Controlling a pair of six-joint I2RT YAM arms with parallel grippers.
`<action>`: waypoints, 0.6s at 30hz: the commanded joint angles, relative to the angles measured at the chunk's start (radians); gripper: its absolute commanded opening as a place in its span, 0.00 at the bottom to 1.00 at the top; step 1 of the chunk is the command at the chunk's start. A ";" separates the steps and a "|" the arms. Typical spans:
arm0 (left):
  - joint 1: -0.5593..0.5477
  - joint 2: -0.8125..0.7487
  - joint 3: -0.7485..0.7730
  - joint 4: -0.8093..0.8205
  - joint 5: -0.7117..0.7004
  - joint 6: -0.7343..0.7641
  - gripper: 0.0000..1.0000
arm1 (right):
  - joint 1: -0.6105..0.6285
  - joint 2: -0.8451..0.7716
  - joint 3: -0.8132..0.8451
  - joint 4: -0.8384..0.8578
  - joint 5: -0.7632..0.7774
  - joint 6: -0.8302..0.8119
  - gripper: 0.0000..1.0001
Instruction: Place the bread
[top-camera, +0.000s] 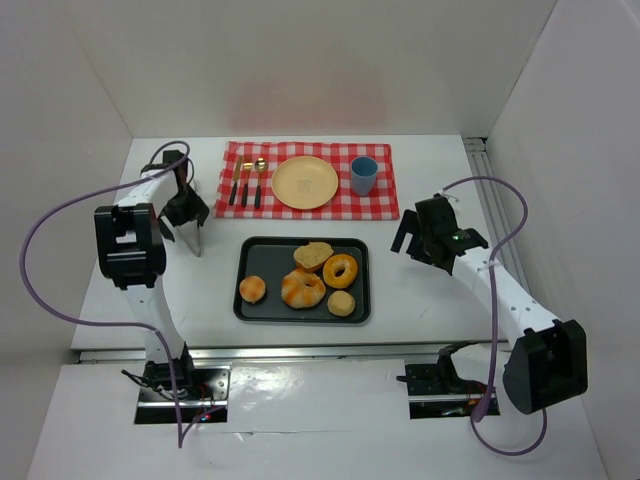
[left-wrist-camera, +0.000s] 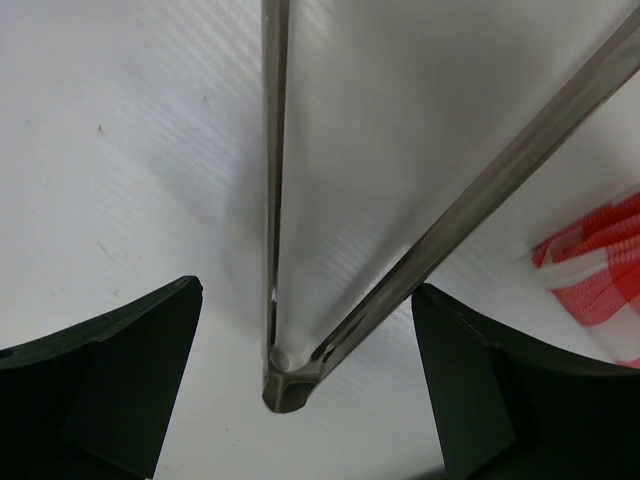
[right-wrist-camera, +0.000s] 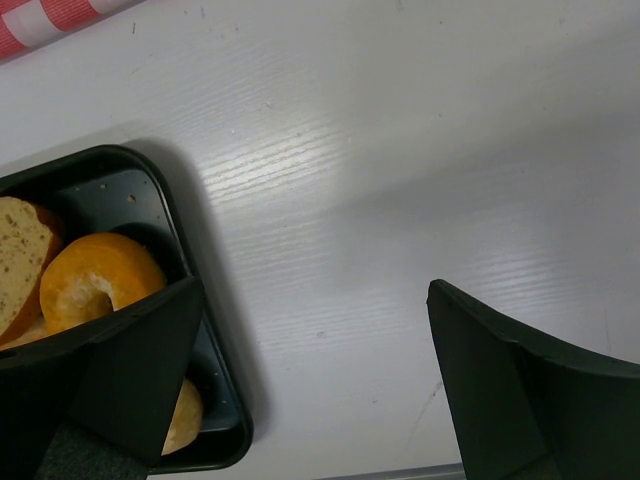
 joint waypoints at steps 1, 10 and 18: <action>0.040 0.065 0.065 0.030 0.035 0.011 1.00 | 0.007 0.015 -0.012 0.063 -0.009 -0.009 1.00; 0.069 0.169 0.162 0.082 0.053 0.041 0.96 | 0.007 0.034 0.008 0.054 -0.029 -0.018 1.00; 0.054 0.166 0.188 0.136 0.039 0.041 0.56 | 0.007 0.034 0.017 0.054 -0.039 -0.009 1.00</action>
